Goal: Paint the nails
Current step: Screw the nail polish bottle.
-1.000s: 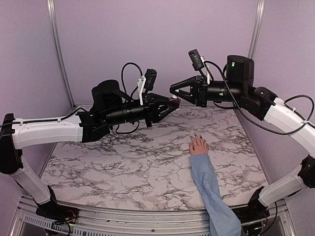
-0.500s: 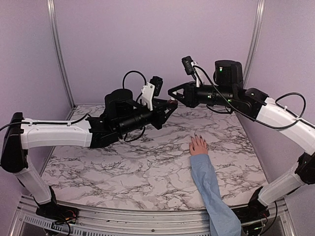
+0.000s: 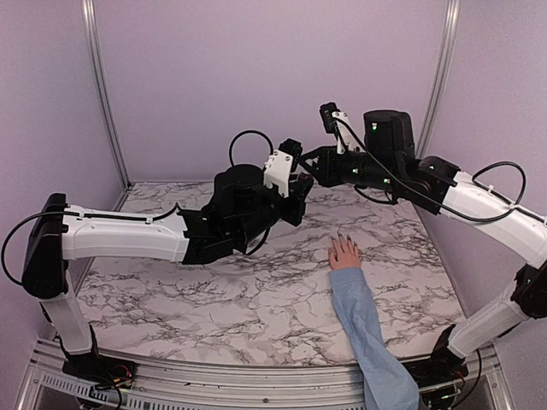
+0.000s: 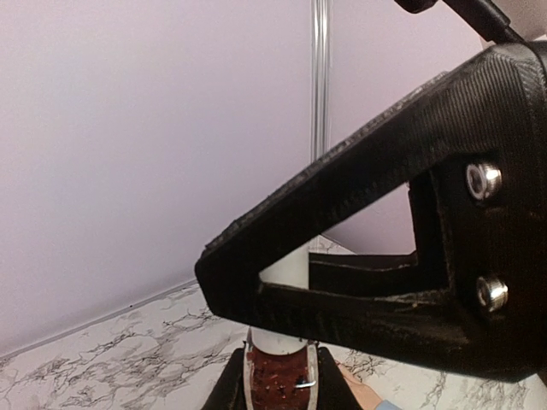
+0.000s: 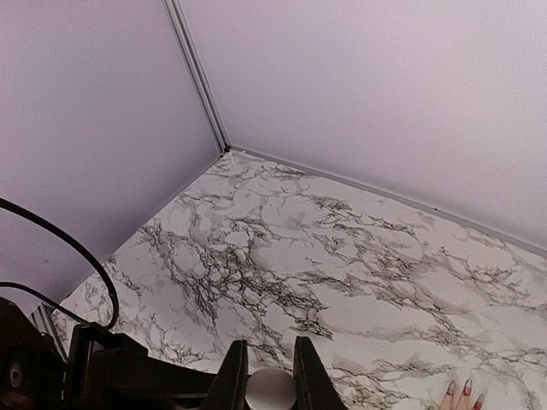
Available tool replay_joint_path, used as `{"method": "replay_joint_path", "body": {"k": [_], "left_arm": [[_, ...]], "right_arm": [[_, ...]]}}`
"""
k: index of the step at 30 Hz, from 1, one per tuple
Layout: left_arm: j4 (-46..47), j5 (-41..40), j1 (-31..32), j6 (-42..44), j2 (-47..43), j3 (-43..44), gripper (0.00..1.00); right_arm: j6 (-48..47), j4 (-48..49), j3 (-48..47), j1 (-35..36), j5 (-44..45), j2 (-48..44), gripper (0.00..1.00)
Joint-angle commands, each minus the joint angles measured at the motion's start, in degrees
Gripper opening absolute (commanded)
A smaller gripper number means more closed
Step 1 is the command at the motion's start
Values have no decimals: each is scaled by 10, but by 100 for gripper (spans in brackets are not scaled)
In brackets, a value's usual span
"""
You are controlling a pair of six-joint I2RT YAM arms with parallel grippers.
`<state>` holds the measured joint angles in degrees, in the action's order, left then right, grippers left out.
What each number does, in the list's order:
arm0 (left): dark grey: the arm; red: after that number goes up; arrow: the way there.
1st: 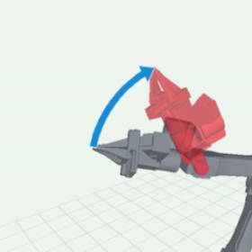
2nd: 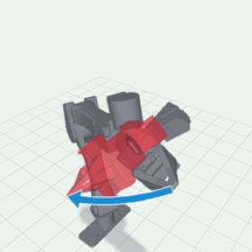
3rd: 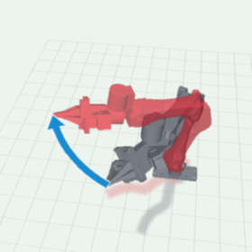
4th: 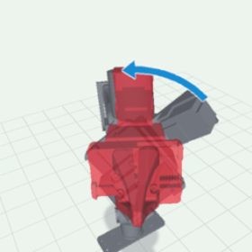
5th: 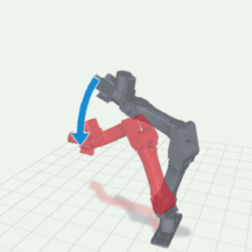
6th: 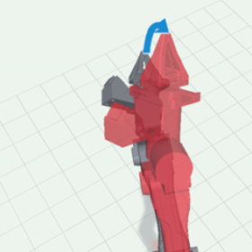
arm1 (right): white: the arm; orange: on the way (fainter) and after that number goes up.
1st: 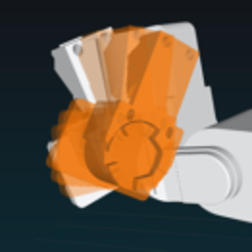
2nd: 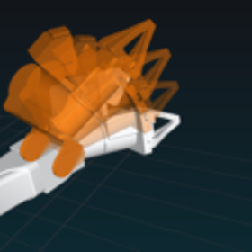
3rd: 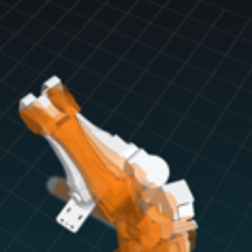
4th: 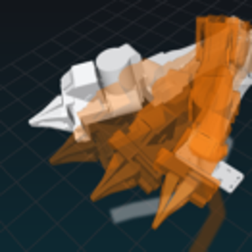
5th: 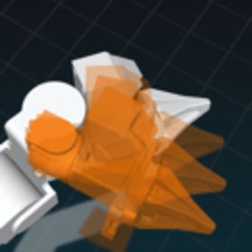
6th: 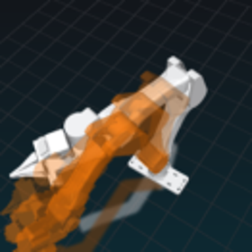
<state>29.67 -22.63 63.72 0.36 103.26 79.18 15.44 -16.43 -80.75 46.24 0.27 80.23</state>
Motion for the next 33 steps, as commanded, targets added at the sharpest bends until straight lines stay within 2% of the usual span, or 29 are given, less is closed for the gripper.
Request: {"method": "replay_joint_path", "body": {"k": [1,5,6,7,10,13,19,27,33], "left_arm": [[19,-21,8,19,-8,12,0],[22,41,1,33,-41,-26,0],[22,57,-1,33,-47,-33,0],[23,64,-4,28,-53,-40,0],[23,81,-8,21,-67,-53,0],[23,108,-12,20,-82,-65,0],[22,218,-29,2,-114,-86,0],[40,449,-64,-57,-148,-101,0],[51,579,-69,-93,-148,-90,0]], "right_arm": [[13,-2,-12,21,-7,3,0],[3,10,-4,17,-19,-11,0],[-1,14,-2,15,-25,-15,3],[-5,16,-1,13,-31,-19,8],[-16,26,2,5,-59,-33,35],[-19,35,2,-7,-92,-45,46],[-39,53,5,-39,-215,-68,50],[-96,38,-9,-54,-404,-78,51],[-86,79,0,-54,-515,-81,50]]}}
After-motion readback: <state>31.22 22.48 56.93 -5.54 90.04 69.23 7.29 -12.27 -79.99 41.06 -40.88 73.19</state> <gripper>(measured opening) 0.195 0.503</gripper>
